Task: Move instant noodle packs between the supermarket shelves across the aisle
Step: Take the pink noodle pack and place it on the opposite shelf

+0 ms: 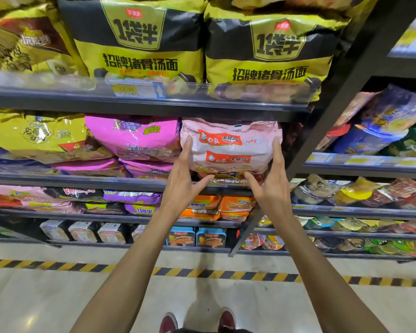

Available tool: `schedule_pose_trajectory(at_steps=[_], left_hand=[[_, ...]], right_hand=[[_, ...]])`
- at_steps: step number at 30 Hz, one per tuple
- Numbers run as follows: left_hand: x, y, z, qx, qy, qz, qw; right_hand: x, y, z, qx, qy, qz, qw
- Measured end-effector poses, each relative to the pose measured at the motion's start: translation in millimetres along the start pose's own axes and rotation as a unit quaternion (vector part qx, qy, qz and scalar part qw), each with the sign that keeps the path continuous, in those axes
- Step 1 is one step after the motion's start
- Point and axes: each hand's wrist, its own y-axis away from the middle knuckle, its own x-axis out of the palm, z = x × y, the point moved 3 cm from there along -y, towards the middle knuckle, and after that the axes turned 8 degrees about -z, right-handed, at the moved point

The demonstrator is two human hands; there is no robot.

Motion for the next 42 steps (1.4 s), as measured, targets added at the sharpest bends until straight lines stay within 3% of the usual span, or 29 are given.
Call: schedule_pose_trajectory(at_steps=[5,12,24,29,42], left_hand=[[16,-1,1,-0.001,0.0,-0.064,0.998],[19,-7,-5,-0.013,0.052,-0.069,0.996],[17,14,-19,-0.066,0.134,-0.079,0.986],[10,36,-32,-0.064,0.113,-0.104,0.986],[-38,82,-51,-0.084,0.112,-0.099,0.985]], right_hand=[[6,-8,-1,0.009,-0.011,-0.006,1.0],[14,-21,-4,0.033,0.036,0.048,0.998],[4,-6,-3,0.019,-0.021,0.026,0.999],[1,18,1,0.025,-0.01,0.011,1.0],[-19,44,42,0.051,0.053,0.106,0.992]])
